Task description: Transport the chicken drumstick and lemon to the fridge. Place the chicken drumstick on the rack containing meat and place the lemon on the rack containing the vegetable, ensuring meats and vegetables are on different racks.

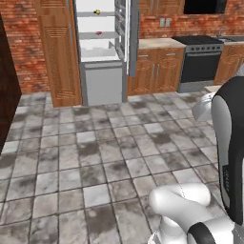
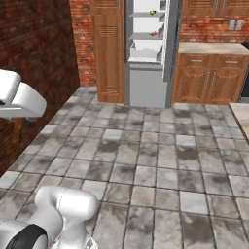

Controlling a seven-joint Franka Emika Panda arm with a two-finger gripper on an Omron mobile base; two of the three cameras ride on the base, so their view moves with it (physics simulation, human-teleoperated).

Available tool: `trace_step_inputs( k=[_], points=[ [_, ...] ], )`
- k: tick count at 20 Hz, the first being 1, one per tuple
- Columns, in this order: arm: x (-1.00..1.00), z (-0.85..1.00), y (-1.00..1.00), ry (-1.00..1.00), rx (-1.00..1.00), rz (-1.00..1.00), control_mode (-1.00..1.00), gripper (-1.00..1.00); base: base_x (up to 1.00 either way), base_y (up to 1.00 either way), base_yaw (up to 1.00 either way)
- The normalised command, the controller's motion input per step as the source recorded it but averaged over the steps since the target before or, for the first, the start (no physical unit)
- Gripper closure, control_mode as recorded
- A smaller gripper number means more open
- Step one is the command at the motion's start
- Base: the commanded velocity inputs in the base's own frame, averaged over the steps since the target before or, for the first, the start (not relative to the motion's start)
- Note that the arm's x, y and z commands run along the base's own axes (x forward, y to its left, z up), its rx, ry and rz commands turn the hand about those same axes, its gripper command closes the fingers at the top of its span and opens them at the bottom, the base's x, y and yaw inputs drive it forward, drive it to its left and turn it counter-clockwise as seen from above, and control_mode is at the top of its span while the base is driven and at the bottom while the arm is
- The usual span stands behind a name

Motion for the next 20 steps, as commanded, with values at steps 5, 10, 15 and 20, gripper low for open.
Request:
trace_step_inputs(
  k=[5, 10, 15, 20],
  points=[
    [0.00, 0.00, 0.00, 0.00, 0.00, 0.00, 1.00, 1.00, 1.00, 0.91, -0.18],
    [0.00, 0.00, 0.00, 0.00, 0.00, 0.00, 1.00, 1.00, 1.00, 0.56, -0.16],
    [0.00, 0.00, 0.00, 0.00, 0.00, 0.00, 1.00, 1.00, 1.00, 0.14, -0.07],
    [0.00, 0.00, 0.00, 0.00, 0.00, 0.00, 1.00, 1.00, 1.00, -0.13, -0.01]
  ],
)
